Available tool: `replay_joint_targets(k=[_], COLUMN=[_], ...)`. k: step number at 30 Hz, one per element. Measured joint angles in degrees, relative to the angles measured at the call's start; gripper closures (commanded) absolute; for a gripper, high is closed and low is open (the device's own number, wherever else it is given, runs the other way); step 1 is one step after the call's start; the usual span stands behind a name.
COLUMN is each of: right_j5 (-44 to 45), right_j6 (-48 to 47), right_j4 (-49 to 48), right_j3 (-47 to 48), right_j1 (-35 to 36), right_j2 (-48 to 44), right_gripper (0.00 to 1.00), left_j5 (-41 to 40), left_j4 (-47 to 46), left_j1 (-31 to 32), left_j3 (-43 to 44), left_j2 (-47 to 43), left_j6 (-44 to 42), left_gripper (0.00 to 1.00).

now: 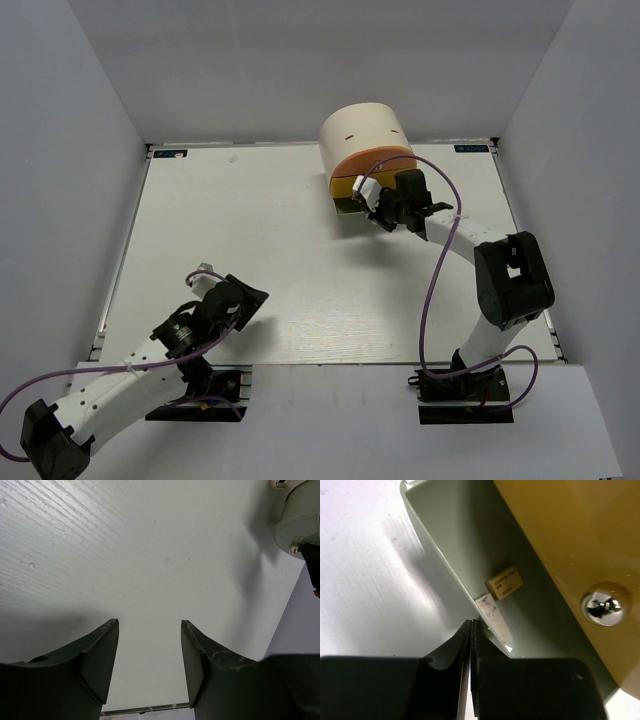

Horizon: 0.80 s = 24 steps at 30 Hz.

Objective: Sort the stationery into containers
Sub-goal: Close the drawer in the storage box.

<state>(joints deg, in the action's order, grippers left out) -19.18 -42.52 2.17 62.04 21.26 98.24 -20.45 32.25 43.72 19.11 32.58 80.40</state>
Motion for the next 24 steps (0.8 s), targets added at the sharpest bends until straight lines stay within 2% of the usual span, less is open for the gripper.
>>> replay_joint_targets(k=[10, 24], right_j5=[1.7, 1.9], right_j6=[-1.2, -6.5], right_j4=[-7.9, -16.7], right_j3=[-2.0, -3.7], right_j1=[0.3, 1.1], right_j2=[0.1, 2.1], right_gripper=[0.9, 0.81], left_j5=[0.0, 0.1], left_j4=[-0.3, -0.4], left_j1=[0.0, 0.0], left_j3=[0.0, 0.0], left_j2=[0.3, 0.7], left_j6=[0.0, 0.0], left_gripper=[0.37, 0.37])
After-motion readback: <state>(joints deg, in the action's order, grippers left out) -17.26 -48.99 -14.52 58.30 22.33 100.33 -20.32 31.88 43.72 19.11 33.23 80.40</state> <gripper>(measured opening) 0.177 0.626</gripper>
